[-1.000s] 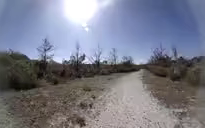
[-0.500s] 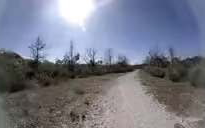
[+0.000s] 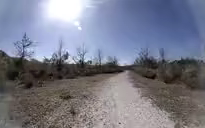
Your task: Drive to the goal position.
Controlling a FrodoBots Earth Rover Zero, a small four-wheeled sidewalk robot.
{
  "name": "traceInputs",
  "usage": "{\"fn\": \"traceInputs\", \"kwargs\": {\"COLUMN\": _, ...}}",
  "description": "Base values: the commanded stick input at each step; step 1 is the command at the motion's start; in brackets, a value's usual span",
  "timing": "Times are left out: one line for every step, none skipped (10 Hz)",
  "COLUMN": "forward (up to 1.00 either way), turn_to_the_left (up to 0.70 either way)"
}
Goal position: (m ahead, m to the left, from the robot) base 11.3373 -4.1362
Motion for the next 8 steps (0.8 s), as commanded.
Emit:
{"fn": "traceInputs", "kwargs": {"forward": 0.66, "turn_to_the_left": -0.14}}
{"fn": "traceInputs", "kwargs": {"forward": 0.66, "turn_to_the_left": -0.13}}
{"fn": "traceInputs", "kwargs": {"forward": 0.66, "turn_to_the_left": -0.09}}
{"fn": "traceInputs", "kwargs": {"forward": 0.66, "turn_to_the_left": -0.01}}
{"fn": "traceInputs", "kwargs": {"forward": 0.67, "turn_to_the_left": 0.0}}
{"fn": "traceInputs", "kwargs": {"forward": 0.67, "turn_to_the_left": 0.01}}
{"fn": "traceInputs", "kwargs": {"forward": 0.66, "turn_to_the_left": 0.05}}
{"fn": "traceInputs", "kwargs": {"forward": 0.66, "turn_to_the_left": 0.16}}
